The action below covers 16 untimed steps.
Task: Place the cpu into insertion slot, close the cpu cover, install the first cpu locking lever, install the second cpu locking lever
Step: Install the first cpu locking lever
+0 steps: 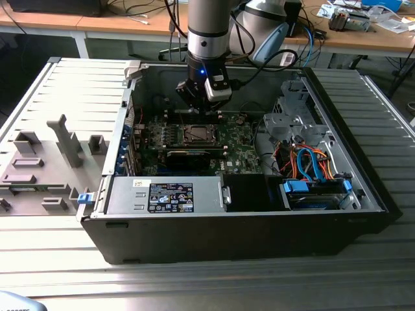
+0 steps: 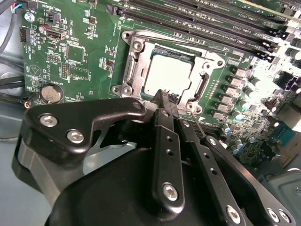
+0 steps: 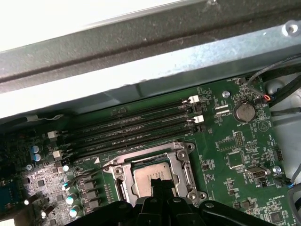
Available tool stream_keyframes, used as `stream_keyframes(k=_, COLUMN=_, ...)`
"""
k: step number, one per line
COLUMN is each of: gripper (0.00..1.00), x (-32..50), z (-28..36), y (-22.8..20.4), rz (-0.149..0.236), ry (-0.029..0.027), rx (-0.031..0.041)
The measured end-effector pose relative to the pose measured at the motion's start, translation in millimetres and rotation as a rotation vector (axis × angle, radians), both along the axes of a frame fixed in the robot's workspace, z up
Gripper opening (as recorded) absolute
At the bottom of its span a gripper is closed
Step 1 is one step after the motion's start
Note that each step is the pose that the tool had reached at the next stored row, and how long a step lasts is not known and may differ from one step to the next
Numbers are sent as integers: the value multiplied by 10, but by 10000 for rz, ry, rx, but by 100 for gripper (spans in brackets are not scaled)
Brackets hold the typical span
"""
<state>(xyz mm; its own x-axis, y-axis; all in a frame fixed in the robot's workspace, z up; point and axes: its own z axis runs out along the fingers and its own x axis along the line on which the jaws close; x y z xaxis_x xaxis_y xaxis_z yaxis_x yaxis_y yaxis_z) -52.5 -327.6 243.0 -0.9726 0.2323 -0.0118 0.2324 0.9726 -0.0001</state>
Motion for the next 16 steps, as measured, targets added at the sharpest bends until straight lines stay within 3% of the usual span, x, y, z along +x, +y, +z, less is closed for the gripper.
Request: stream_keyframes(k=16, gripper=11, x=0, z=0, y=0, rz=196, ry=0, rx=0)
